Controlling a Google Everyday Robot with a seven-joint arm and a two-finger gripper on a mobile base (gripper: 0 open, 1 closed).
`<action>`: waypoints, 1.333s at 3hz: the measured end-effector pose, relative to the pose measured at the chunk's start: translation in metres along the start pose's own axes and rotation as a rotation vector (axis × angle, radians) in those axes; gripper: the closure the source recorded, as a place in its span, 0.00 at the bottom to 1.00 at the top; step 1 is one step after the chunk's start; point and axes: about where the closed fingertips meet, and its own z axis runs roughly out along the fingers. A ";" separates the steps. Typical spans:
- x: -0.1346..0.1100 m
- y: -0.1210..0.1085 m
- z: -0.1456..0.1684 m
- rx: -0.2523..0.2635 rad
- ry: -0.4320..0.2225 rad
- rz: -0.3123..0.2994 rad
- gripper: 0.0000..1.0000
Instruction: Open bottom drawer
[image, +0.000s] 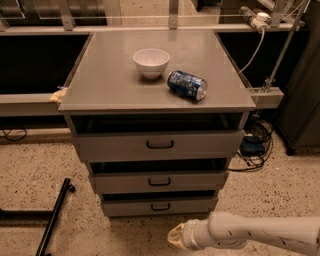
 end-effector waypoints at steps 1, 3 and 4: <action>0.006 0.008 0.012 -0.019 -0.008 0.022 1.00; 0.072 -0.010 0.053 -0.028 -0.007 -0.024 1.00; 0.098 -0.011 0.088 -0.090 -0.079 -0.028 1.00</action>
Offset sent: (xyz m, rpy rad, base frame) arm 0.0147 -0.0280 -0.0728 -0.0213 -0.0138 -0.0232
